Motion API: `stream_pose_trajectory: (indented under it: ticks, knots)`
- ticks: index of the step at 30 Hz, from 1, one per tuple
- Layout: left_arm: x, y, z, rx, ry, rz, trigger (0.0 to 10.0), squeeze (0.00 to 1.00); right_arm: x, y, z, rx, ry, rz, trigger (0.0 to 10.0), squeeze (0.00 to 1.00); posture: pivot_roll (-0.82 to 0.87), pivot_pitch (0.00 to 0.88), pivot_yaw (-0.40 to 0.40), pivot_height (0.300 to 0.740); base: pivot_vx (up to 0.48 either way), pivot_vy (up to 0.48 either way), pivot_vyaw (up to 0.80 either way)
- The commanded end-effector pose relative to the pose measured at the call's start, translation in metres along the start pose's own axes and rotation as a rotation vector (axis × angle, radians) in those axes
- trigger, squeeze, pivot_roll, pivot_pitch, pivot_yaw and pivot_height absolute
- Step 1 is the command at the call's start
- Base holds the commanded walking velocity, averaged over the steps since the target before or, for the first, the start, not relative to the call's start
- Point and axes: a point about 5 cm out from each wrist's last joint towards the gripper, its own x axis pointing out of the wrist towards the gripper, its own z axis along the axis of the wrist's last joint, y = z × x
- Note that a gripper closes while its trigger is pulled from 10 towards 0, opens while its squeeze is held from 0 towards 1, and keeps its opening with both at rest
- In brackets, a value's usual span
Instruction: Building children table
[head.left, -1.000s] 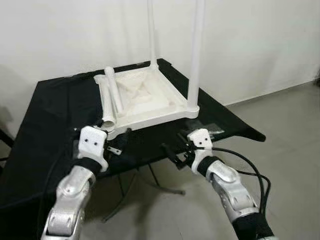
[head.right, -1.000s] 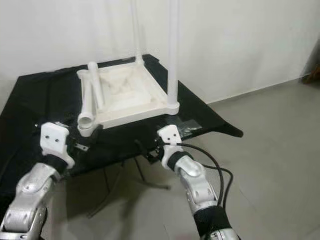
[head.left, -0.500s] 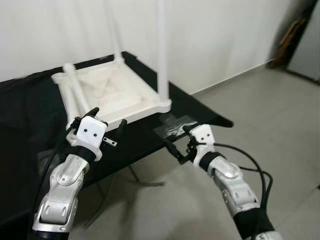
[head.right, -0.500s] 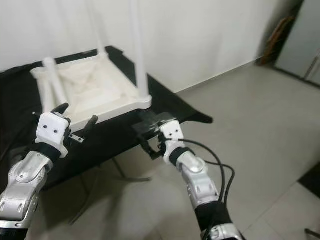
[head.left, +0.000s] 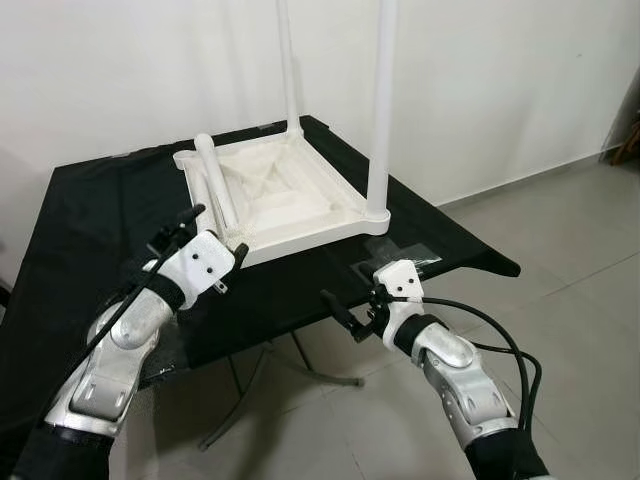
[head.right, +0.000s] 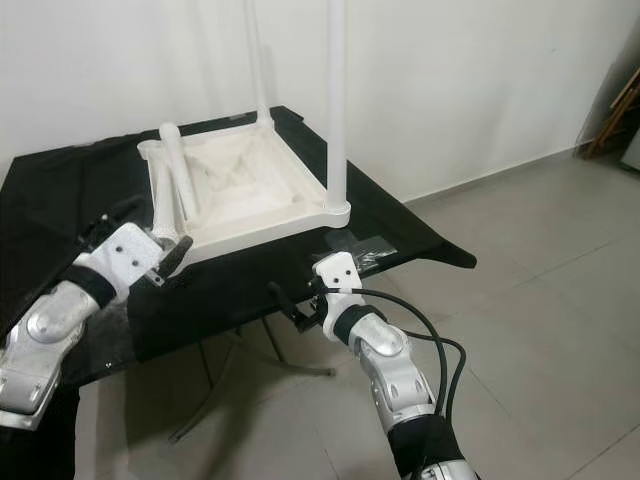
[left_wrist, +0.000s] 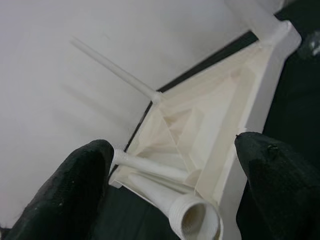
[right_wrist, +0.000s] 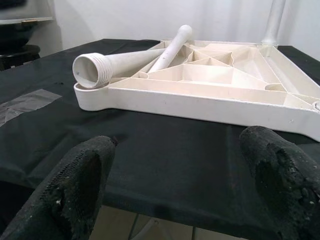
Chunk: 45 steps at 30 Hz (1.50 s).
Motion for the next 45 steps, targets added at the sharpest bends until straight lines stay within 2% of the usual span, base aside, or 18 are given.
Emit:
stream_pose_trajectory:
  ticks: [1,7,9,10,13,14,15,17,19,20,22,27,29,30,31,33,38,45]
  knots:
    - [0.005,-0.003,-0.004,0.070,0.016,-0.040,10.0,0.00,-0.001,0.002,0.000,0.006,0.006,0.003,10.0,0.00,-0.14,0.011,0.050,0.740,0.000,0.000,0.00]
    - [0.014,-0.011,-0.009,0.125,0.039,-0.083,10.0,0.00,-0.002,0.002,-0.001,0.005,0.009,0.005,10.0,0.00,-0.15,0.015,0.051,0.740,0.000,0.000,0.00]
    - [0.017,-0.017,-0.010,0.066,0.049,-0.068,10.0,0.00,-0.003,0.001,-0.001,0.003,0.011,0.005,10.0,0.00,-0.16,0.018,0.052,0.740,0.000,0.000,0.00]
    - [0.016,-0.020,-0.011,-0.025,0.050,-0.039,10.0,0.00,-0.003,0.001,-0.001,0.002,0.012,0.005,10.0,0.00,-0.17,0.019,0.053,0.740,0.000,0.000,0.00]
    - [0.015,-0.021,-0.011,-0.089,0.050,-0.017,10.0,0.00,-0.003,0.001,-0.001,0.001,0.012,0.005,10.0,0.00,-0.17,0.019,0.053,0.740,0.000,0.000,0.00]
    - [0.012,-0.022,-0.010,-0.208,0.041,0.019,10.0,0.00,-0.004,0.001,-0.001,0.001,0.011,0.005,10.0,0.00,-0.17,0.019,0.054,0.740,0.000,0.000,0.00]
    - [0.012,-0.022,-0.010,-0.208,0.041,0.019,10.0,0.00,-0.004,0.001,-0.001,0.001,0.011,0.005,10.0,0.00,-0.17,0.019,0.054,0.740,0.000,0.000,0.00]
    - [-0.001,-0.020,-0.006,-0.522,-0.002,0.123,10.0,0.00,-0.005,0.001,0.000,0.002,0.005,0.009,10.0,0.00,-0.16,0.021,0.052,0.740,0.000,0.000,0.00]
    - [-0.001,-0.020,-0.006,-0.522,-0.002,0.123,10.0,0.00,-0.005,0.001,0.000,0.002,0.005,0.009,10.0,0.00,-0.16,0.021,0.052,0.740,0.000,0.000,0.00]
    - [-0.011,-0.021,-0.006,-0.646,-0.020,0.159,10.0,0.00,-0.005,0.002,0.000,0.003,-0.002,0.012,10.0,0.00,-0.16,0.021,0.052,0.740,0.000,0.000,0.00]
    - [-0.043,-0.039,-0.010,-0.776,0.003,0.168,10.0,0.00,-0.006,0.002,0.002,0.002,-0.016,0.021,10.0,0.00,-0.14,0.019,0.049,0.740,0.000,0.000,0.00]
    - [-0.060,-0.057,-0.010,-0.780,0.045,0.131,10.0,0.00,-0.007,0.004,0.003,-0.007,-0.027,0.045,10.0,0.00,-0.14,0.020,0.050,0.740,0.000,0.000,0.00]
    - [-0.060,-0.057,-0.010,-0.780,0.045,0.131,10.0,0.00,-0.007,0.004,0.003,-0.007,-0.027,0.045,10.0,0.00,-0.14,0.020,0.050,0.740,0.000,0.000,0.00]
    - [-0.068,-0.072,-0.008,-0.794,0.068,0.104,10.0,0.00,-0.009,0.005,0.004,-0.016,-0.035,0.063,10.0,0.00,-0.13,0.020,0.046,0.740,0.000,0.000,0.00]
    - [-0.068,-0.072,-0.008,-0.794,0.068,0.104,10.0,0.00,-0.009,0.005,0.004,-0.016,-0.035,0.063,10.0,0.00,-0.13,0.020,0.046,0.740,0.000,0.000,0.00]
    - [-0.076,-0.096,0.000,-0.818,0.085,0.047,10.0,0.00,-0.010,0.006,0.005,-0.023,-0.045,0.081,10.0,0.00,-0.13,0.021,0.043,0.740,0.000,0.000,0.00]
    - [-0.074,-0.093,0.002,-0.860,0.072,0.048,10.0,0.00,-0.013,0.005,0.005,-0.035,-0.047,0.084,10.0,0.00,-0.13,0.027,0.044,0.740,0.261,0.000,0.32]
    - [-0.076,-0.091,0.006,-0.856,0.061,0.025,10.0,0.00,-0.013,0.003,0.007,0.006,-0.066,0.067,10.0,0.00,-0.14,0.031,0.048,0.740,0.374,0.000,0.34]
